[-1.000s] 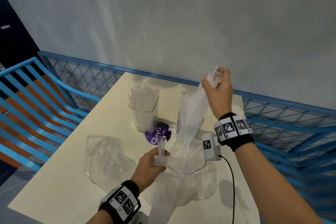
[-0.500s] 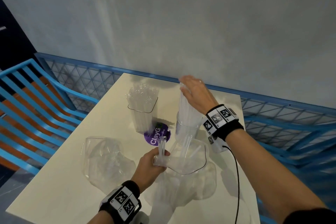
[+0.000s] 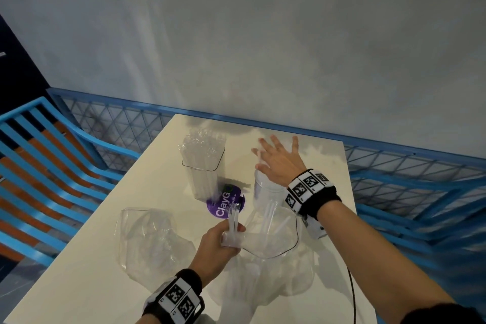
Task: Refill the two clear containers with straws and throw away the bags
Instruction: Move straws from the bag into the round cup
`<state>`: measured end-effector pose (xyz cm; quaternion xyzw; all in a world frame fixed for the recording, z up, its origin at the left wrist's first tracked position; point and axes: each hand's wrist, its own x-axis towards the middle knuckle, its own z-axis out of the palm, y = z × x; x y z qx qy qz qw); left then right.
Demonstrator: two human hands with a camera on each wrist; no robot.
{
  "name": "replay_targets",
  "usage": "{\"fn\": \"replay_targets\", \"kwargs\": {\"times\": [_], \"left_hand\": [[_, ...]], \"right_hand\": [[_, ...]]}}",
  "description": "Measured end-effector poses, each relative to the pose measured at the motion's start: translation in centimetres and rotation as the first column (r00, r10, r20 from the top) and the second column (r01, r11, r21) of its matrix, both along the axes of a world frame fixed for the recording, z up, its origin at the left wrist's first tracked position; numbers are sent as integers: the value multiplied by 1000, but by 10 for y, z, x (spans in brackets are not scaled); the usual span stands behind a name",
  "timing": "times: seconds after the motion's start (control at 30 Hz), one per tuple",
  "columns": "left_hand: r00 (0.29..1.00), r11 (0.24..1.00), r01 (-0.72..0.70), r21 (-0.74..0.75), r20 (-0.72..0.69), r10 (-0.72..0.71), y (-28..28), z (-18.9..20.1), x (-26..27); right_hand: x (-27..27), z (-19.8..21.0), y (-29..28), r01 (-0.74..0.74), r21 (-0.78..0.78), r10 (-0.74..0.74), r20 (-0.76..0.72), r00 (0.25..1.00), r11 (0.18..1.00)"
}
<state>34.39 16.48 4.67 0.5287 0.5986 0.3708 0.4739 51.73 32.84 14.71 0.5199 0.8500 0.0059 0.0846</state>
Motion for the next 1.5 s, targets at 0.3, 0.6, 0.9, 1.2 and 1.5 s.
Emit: {"fn": "replay_targets", "kwargs": {"times": [0.3, 0.6, 0.9, 1.2, 1.5], "left_hand": [[1000, 1000, 5, -12, -13, -5, -2, -1, -1], [1000, 1000, 3, -7, -21, -3, 0, 6, 5], [998, 997, -6, 71, -63, 10, 7, 16, 10], [994, 991, 69, 115, 71, -78, 6, 35, 29], [980, 982, 161, 96, 103, -171, 2, 42, 31]], "right_hand": [[6, 39, -26, 8, 326, 97, -305, 948, 945], [5, 23, -40, -48, 151, 109, -429, 897, 987], [58, -33, -116, 214, -561, -580, -628, 519, 799], [29, -71, -126, -168, -731, -715, -682, 154, 661], [-5, -69, -132, 20, -541, -542, -840, 20, 841]]}}
